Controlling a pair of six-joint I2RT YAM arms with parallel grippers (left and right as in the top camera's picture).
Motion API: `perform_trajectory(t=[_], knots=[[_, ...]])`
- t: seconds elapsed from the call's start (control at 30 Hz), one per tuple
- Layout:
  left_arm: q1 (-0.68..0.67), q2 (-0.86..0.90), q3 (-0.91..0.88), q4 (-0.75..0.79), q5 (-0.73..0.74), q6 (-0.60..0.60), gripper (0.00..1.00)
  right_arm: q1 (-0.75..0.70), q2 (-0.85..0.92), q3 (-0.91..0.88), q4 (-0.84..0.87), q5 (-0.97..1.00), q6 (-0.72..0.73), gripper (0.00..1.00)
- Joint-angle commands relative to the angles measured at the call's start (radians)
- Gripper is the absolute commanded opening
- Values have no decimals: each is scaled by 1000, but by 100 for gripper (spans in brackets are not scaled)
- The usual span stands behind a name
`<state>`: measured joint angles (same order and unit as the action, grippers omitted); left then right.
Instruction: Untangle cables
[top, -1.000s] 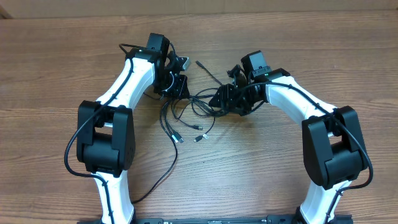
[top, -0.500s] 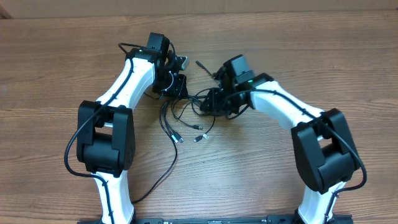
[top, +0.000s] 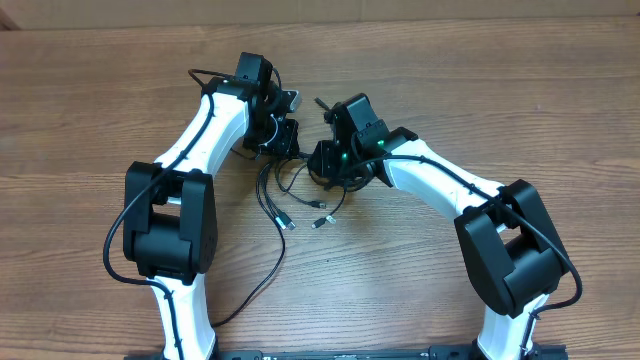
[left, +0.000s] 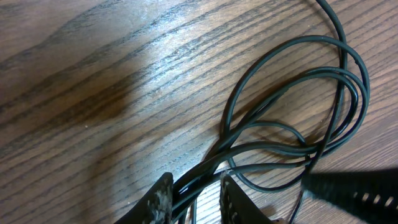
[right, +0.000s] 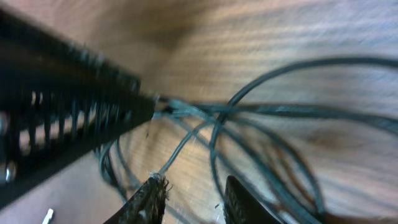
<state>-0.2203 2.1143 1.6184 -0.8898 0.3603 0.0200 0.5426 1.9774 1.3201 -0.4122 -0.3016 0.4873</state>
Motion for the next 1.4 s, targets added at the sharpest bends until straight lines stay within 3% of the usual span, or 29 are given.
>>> perform_trajectory(t=[0.0,0.5,0.83,0.97,1.17,1.37], knots=[[6,-8,6,1,-13,-17,26,-7,-35,14,44,96,113,30],[4,-8,5,-6,-57,-35,27,-22,-34,10,57,240,143,27],[3,-8,5,-25,-58,-26,15,-75,-33,10,-141,354,190,27],[3,-8,-7,-24,-103,-33,16,-103,-33,10,-158,285,189,27],[5,-8,-25,10,-329,-185,30,-101,-33,10,-131,105,133,27],[3,-8,-54,31,-237,-186,29,-99,-33,10,-120,105,133,27]])
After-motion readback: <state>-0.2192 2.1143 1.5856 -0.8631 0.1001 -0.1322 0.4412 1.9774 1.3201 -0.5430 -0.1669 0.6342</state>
